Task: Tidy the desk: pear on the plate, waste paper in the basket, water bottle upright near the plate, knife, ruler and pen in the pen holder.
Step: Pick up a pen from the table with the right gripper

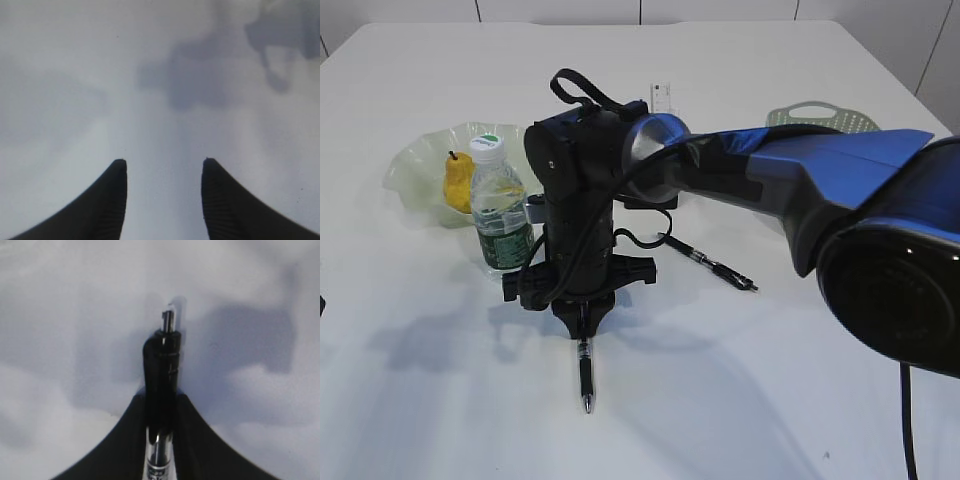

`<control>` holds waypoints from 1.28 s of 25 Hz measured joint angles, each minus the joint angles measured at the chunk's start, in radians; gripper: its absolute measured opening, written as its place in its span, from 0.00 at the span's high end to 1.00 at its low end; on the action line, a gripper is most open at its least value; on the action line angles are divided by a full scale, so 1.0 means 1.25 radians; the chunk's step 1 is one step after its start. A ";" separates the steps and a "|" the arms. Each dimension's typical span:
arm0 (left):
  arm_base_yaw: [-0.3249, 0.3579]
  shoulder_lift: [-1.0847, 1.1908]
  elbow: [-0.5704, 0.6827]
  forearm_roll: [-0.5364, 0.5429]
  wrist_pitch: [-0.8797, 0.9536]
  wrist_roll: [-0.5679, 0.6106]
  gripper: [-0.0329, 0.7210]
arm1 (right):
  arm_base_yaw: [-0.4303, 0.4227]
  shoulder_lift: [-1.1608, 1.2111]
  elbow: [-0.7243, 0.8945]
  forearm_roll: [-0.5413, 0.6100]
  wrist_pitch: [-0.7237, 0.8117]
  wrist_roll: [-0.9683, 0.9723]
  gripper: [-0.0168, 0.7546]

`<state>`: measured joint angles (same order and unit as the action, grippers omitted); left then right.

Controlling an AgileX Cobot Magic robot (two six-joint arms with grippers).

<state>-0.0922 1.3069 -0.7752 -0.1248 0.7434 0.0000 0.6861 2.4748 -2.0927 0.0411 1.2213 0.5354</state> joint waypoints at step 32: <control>0.000 0.000 0.000 0.000 0.000 0.000 0.50 | 0.000 -0.046 -0.053 -0.122 0.001 -0.091 0.86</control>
<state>-0.0922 1.3069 -0.7752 -0.1248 0.7434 0.0000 0.6861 2.4174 -2.1586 -0.1109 1.2231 0.4212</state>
